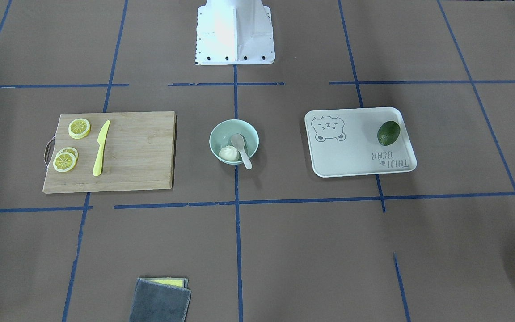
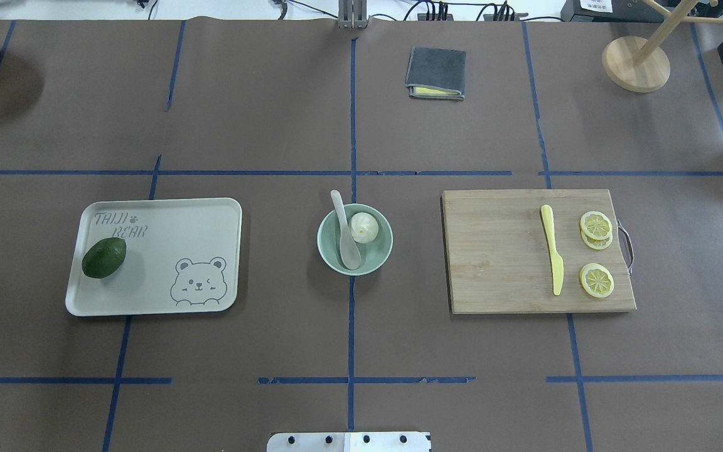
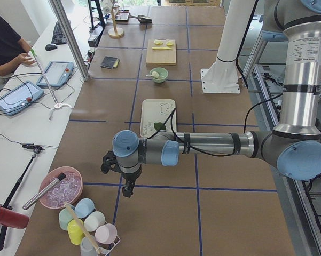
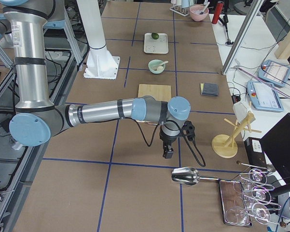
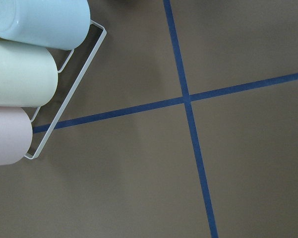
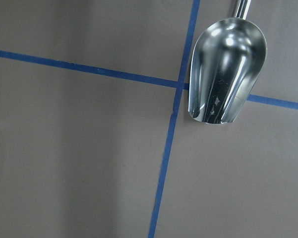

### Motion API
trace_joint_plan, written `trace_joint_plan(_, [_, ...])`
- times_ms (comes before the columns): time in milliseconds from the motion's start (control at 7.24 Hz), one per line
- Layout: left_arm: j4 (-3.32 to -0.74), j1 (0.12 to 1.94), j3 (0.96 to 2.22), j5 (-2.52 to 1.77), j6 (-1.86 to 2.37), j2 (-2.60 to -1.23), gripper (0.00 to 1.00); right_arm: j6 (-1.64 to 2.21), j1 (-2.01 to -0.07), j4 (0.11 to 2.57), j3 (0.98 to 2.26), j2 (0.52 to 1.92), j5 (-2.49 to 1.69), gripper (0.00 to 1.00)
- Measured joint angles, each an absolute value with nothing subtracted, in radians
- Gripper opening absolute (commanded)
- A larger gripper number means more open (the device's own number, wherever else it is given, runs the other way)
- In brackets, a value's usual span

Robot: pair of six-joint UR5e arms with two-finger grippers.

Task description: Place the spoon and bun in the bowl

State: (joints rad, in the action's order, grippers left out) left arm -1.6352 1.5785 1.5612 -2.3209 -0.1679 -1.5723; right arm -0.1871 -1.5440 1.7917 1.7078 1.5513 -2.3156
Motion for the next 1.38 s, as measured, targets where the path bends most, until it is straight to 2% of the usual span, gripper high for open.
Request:
trace_joint_plan(415, [-1.635,1.578,1.561,-2.32,-0.17,-1.571,1.0,-0.098,-1.561,1.635,1.647,1.587,-2.332,1.0])
trace_joint_plan(1382, [-1.635,1.578,1.564,-2.319,-0.17,-1.564,1.0,-0.04,-1.571,1.617,1.644,1.581,-2.353,1.0])
